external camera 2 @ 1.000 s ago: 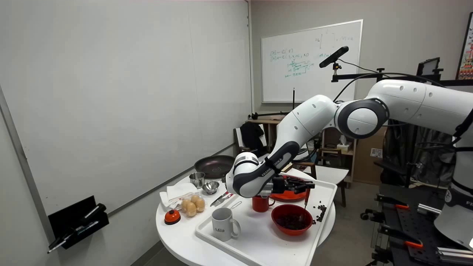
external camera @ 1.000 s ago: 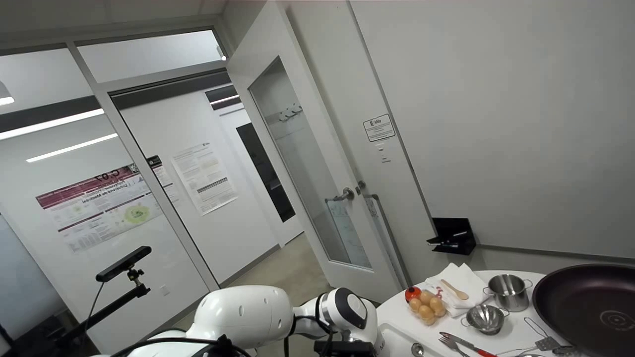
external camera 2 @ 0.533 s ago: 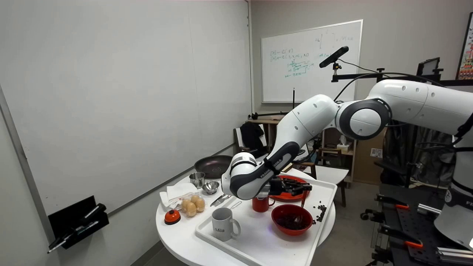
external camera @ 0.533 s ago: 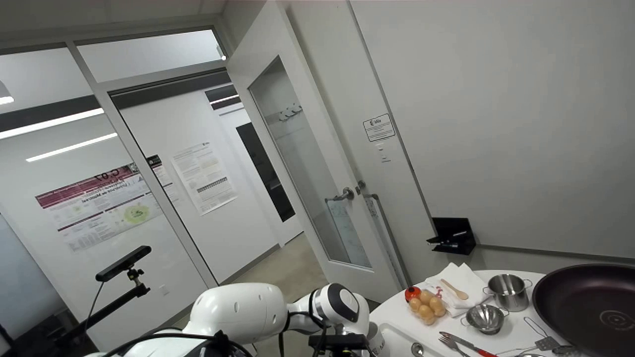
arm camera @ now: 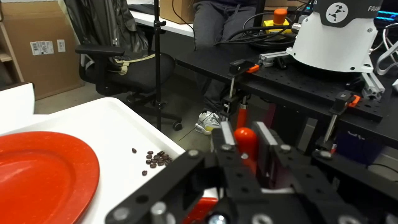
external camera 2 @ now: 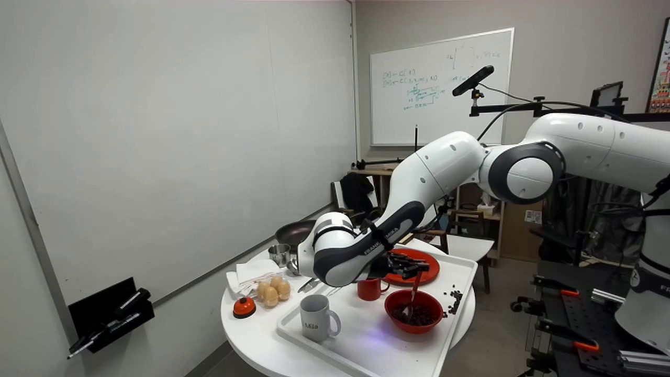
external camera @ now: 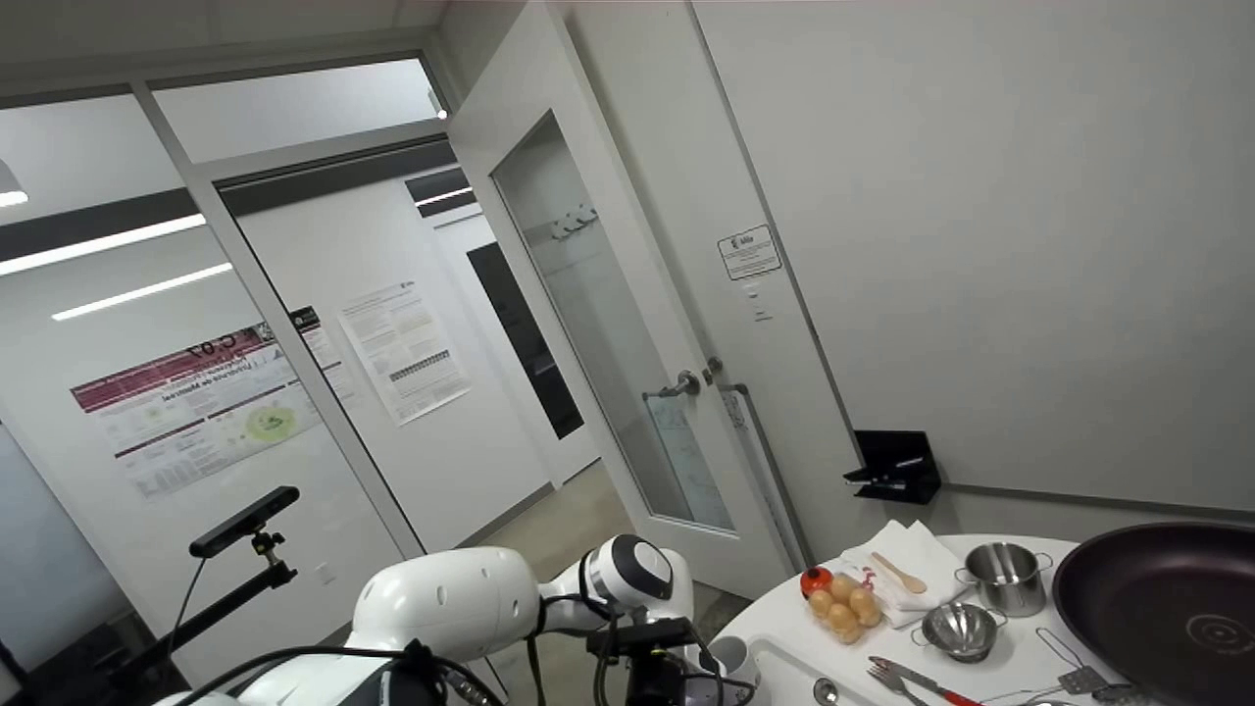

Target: Use the spoon to stir the contents in the red bowl

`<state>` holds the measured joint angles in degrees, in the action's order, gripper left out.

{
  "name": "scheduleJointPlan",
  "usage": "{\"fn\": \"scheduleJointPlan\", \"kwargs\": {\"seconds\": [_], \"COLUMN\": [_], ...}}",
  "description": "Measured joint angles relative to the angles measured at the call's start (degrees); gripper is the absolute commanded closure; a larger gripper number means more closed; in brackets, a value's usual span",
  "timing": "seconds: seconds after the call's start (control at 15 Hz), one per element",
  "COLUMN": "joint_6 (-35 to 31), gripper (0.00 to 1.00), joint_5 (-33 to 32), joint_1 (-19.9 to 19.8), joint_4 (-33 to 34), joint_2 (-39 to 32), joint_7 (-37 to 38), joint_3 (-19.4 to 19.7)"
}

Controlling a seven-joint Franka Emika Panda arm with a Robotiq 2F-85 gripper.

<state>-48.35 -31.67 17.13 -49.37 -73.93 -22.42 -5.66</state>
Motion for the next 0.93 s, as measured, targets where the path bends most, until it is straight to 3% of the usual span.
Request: {"fn": "scheduleJointPlan", "kwargs": {"seconds": [0.4,0.93], "joint_6": [0.0,0.0], "gripper": [0.91,0.91], "joint_5": [-0.1,1.2], "joint_1": [0.5,-4.2], "joint_4": [1.8,-0.2], "joint_2": [-1.2,-2.1], "joint_7": [-0.5,-0.3], "joint_3": [1.1,1.3]}}
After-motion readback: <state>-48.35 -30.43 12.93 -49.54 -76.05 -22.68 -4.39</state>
